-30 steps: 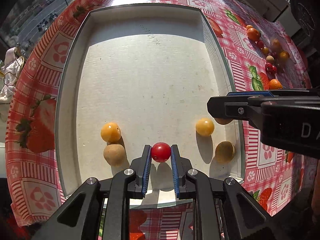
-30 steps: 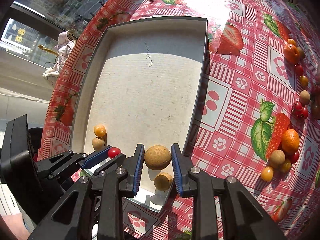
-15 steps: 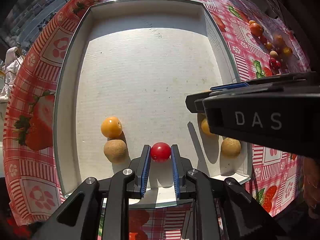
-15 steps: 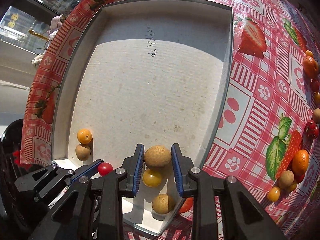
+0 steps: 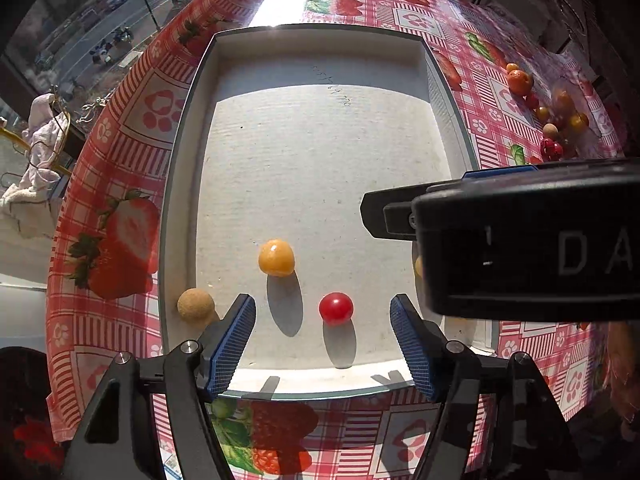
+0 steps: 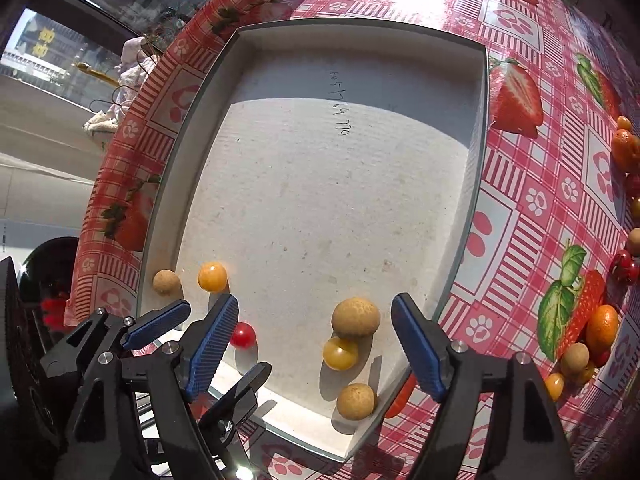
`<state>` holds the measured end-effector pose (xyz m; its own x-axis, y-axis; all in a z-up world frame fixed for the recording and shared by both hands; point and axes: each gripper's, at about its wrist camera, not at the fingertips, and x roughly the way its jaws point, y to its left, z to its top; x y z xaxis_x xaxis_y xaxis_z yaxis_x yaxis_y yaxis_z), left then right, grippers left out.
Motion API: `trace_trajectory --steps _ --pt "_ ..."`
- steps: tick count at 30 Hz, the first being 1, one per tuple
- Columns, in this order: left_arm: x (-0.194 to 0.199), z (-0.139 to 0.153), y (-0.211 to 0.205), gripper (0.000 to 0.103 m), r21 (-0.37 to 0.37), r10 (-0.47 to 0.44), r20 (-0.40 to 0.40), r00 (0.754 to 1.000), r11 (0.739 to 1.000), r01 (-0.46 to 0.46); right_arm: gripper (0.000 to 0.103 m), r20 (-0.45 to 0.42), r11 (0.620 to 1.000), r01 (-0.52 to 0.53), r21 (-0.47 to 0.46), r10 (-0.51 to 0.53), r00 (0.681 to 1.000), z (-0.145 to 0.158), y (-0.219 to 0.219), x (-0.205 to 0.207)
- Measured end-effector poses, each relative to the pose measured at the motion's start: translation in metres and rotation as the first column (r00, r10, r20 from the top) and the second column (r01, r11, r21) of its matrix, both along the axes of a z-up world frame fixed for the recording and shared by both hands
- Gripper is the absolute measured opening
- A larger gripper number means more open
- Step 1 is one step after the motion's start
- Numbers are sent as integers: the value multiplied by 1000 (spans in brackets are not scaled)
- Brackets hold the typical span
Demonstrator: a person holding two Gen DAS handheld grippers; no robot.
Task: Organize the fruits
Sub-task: 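Move both open grippers back to the fruit cluster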
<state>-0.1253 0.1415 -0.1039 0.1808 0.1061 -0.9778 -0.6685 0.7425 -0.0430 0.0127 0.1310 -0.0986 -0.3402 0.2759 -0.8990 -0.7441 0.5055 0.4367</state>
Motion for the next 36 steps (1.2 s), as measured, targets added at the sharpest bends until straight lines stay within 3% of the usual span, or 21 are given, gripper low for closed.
trace_trajectory --steps 7,13,19,22,29,36 --pt "11 18 -9 71 31 -56 7 998 998 55 84 11 994 104 22 -105 994 27 -26 26" --pt "39 33 -27 71 44 -142 32 989 989 140 85 30 979 205 -22 -204 979 28 -83 54" --pt "79 41 -58 71 47 -252 42 967 967 250 85 -22 917 378 -131 -384 923 5 -155 83" --pt "98 38 -71 71 37 -292 40 956 956 291 85 -19 878 444 -179 -454 891 -7 -189 92" --pt "134 18 -101 71 -2 -354 7 935 935 354 85 -2 831 503 -239 -518 855 -25 -244 103" --pt "160 -5 -122 71 -27 -358 -13 934 934 357 85 22 821 521 -232 -531 847 -30 -265 121"
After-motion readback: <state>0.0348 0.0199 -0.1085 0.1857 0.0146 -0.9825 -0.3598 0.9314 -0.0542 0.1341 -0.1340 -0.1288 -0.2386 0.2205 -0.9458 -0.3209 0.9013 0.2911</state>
